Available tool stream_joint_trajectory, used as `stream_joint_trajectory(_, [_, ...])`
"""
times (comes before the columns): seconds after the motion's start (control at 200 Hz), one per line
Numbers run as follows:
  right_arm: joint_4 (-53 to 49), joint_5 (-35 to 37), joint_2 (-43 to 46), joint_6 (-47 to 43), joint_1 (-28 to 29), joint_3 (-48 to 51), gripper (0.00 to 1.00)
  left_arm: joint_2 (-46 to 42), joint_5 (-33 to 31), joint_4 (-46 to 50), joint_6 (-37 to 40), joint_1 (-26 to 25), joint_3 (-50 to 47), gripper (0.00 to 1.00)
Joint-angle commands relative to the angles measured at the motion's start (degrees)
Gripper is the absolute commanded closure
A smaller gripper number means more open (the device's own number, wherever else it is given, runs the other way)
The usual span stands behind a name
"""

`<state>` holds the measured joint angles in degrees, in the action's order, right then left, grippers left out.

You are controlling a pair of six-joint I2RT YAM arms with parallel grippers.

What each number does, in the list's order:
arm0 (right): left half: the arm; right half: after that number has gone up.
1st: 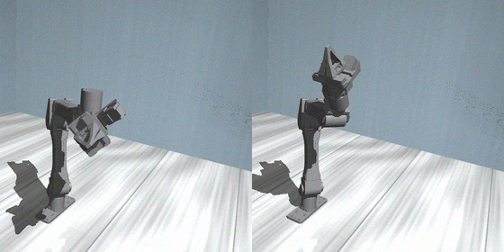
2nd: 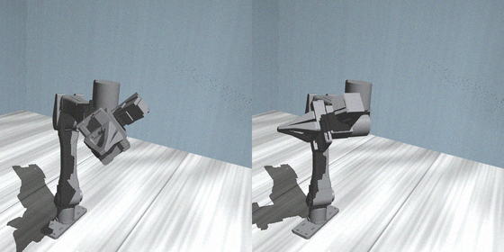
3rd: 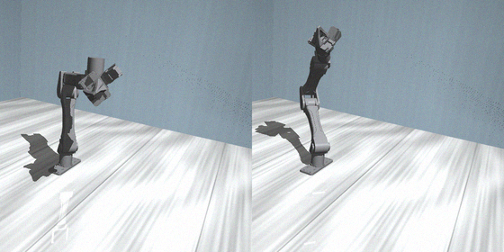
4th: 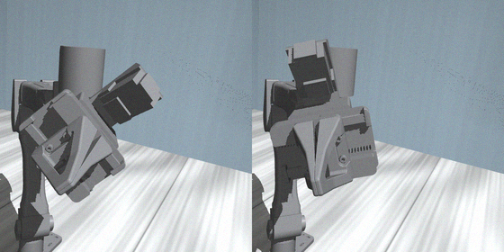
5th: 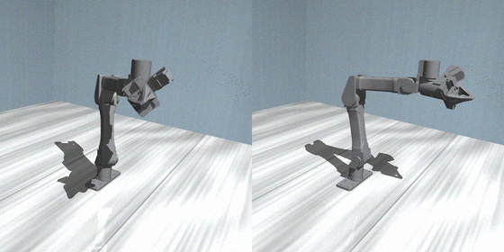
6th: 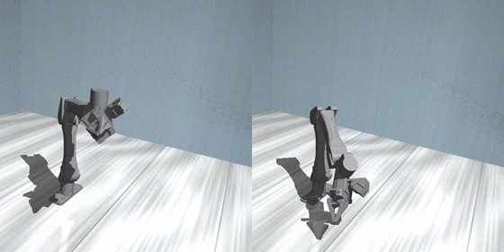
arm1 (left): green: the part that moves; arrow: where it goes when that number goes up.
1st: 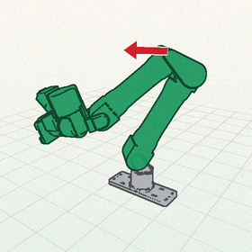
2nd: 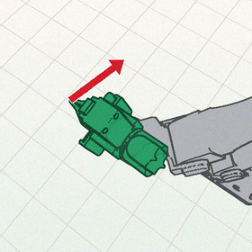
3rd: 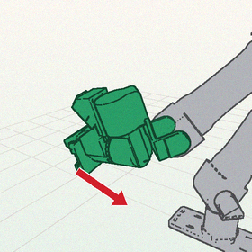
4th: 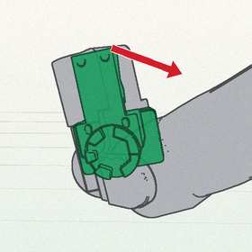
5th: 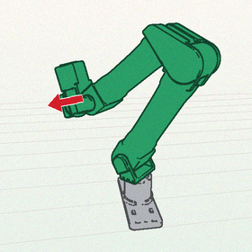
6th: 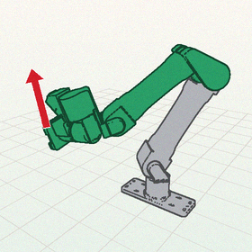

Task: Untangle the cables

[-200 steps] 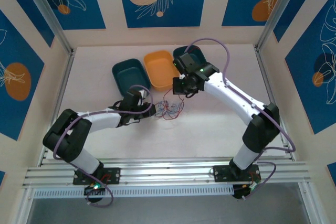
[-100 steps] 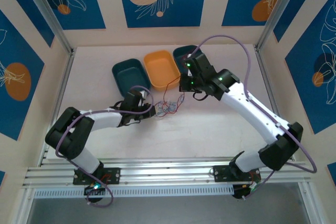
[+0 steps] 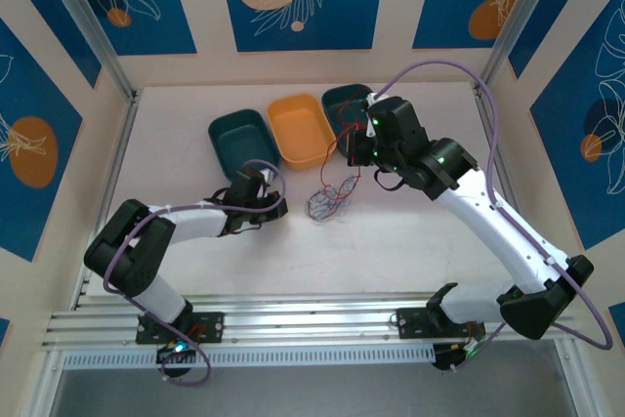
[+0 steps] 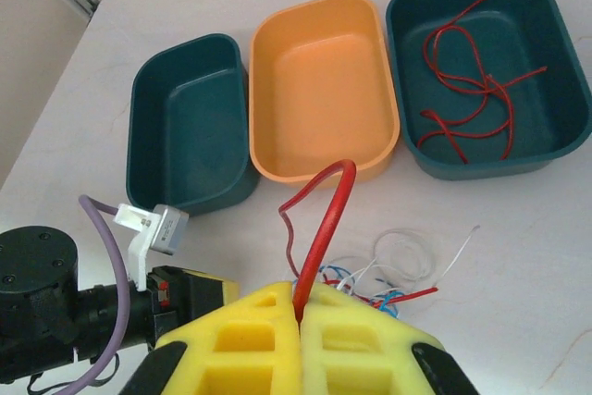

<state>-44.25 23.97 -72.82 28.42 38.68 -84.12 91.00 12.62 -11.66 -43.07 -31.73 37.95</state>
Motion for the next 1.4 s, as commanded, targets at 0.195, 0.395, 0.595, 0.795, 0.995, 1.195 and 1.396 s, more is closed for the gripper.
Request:
stream_joint_trajectory(0.195, [-3.0, 1.4, 1.1, -4.3, 0.3, -6.9, 1.0, -2.4, 1.1, -4.4, 1.6, 0.2, -2.1, 0.71])
stream_joint_trajectory(0.395, [-2.4, -2.3, 0.4, -4.1, 0.3, -8.0, 1.0, -5.7, 3.5, -9.4, 7.7, -2.4, -1.2, 0.36])
stream_joint_trajectory(0.595, [-2.1, -5.2, -0.3, -3.5, 0.4, -8.7, 1.0, -0.6, 4.1, -10.3, 8.6, -5.6, 3.1, 0.17])
stream_joint_trajectory(0.795, [-2.8, -6.8, -0.3, -2.0, 0.1, -8.8, 1.0, 7.3, 2.1, -14.7, 4.2, -8.6, 7.4, 0.16])
stream_joint_trajectory(0.995, [-3.8, -7.9, -0.1, -1.9, -0.2, -9.4, 1.0, 12.4, -1.4, -10.0, 5.6, -11.6, 13.7, 0.16])
stream_joint_trajectory(1.195, [-4.4, -10.2, 0.3, -1.4, -1.2, -10.1, 1.0, 16.1, -4.7, -10.2, 2.1, -12.8, 13.9, 0.32])
stream_joint_trajectory(1.396, [-8.2, -9.5, 0.9, -2.7, -2.4, -14.3, 1.0, 17.1, -6.8, -11.5, -1.9, -12.8, 11.3, 0.63])
